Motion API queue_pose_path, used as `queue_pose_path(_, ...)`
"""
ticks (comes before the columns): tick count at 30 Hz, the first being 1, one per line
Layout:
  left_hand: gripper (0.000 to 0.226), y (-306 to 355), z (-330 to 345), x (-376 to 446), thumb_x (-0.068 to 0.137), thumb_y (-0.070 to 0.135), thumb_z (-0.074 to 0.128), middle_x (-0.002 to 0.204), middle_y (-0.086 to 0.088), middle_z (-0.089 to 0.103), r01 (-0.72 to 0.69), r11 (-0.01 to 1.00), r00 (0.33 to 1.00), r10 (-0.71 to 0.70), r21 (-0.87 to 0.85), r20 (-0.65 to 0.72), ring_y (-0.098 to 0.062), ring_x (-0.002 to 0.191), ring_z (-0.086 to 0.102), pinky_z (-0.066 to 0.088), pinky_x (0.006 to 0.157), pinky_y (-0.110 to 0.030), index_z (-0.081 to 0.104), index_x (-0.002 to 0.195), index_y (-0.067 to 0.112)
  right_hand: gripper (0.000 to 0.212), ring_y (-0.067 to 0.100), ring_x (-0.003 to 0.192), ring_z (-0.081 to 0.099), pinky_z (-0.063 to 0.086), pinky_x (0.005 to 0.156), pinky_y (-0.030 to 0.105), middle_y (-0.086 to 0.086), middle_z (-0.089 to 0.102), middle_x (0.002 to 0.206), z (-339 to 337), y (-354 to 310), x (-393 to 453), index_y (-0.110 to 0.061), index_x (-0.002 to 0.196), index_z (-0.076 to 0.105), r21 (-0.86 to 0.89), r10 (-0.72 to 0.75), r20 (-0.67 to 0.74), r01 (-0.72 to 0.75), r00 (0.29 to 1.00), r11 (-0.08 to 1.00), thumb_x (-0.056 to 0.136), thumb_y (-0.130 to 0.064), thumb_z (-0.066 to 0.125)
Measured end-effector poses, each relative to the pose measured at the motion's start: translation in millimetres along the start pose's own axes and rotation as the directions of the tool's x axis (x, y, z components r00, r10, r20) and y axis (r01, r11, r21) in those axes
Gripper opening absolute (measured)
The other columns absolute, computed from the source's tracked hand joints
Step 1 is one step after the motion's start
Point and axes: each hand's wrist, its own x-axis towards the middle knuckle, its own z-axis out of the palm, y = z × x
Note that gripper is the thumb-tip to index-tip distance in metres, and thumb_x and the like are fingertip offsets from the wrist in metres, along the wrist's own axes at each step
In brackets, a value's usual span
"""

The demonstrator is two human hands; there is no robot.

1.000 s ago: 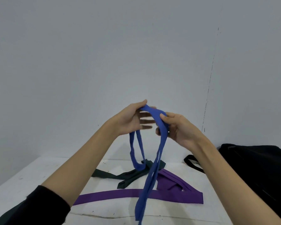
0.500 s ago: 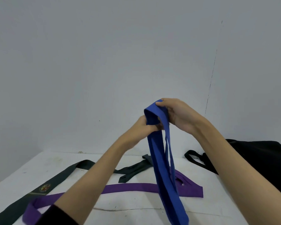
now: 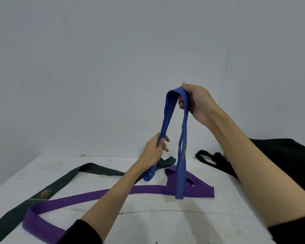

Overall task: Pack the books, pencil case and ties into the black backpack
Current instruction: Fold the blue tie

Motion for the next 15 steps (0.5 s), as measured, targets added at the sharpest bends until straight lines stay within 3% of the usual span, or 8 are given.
queue_pose_path(6,0.024,-65,13,-25,0.101,0.007,0.032,0.075,0.002,0.048,0.227,0.971,0.969,-0.233,0.076,0.078,-0.012,0.059,0.045,0.039,0.054,-0.017,0.046,0.084,0.017,0.019,0.015,0.056,0.046,0.044,0.062,0.026,0.0,0.051,0.065,3,-23,11,-0.01,0.087,0.05,0.157,-0.034,-0.073,0.045,0.997,0.987,0.099,-0.023,0.042)
queue_pose_path(10,0.018,-75,12,-28,0.1,0.014,0.038,0.078,0.004,0.048,0.323,0.943,0.944,-0.328,0.081,0.045,-0.009,0.07,0.045,0.041,0.068,-0.023,0.048,0.086,0.016,0.019,0.014,0.053,0.046,0.046,0.06,0.023,0.0,0.052,0.065,6,-26,13,-0.009,0.09,0.051,0.171,-0.048,-0.061,0.057,0.997,0.984,0.099,-0.022,0.042)
queue_pose_path(12,0.014,-71,8,-26,0.098,0.017,0.044,0.076,0.003,0.047,0.363,0.927,0.922,-0.372,0.098,0.102,-0.01,0.069,0.043,0.04,0.07,-0.025,0.047,0.084,0.018,0.019,0.014,0.053,0.046,0.046,0.06,0.023,0.0,0.052,0.067,8,-24,13,-0.008,0.091,0.051,0.177,-0.049,-0.056,0.058,0.997,0.982,0.099,-0.021,0.041)
queue_pose_path(14,0.006,-62,3,-25,0.093,0.014,0.054,0.081,0.002,0.05,0.386,0.918,0.894,-0.396,0.086,0.212,-0.011,0.071,0.047,0.043,0.07,-0.026,0.05,0.095,0.017,0.018,0.014,0.055,0.045,0.044,0.059,0.024,0.001,0.05,0.067,8,-23,14,-0.008,0.09,0.049,0.174,-0.049,-0.044,0.056,0.998,0.983,0.1,-0.021,0.04)
queue_pose_path(15,0.02,-55,0,-24,0.09,0.012,0.06,0.087,0.001,0.054,0.377,0.924,0.888,-0.38,0.064,0.259,-0.012,0.076,0.052,0.046,0.073,-0.025,0.049,0.106,0.017,0.017,0.014,0.055,0.043,0.042,0.058,0.024,0.001,0.049,0.067,8,-21,14,-0.008,0.091,0.047,0.158,-0.049,-0.034,0.054,0.998,0.986,0.1,-0.021,0.04)
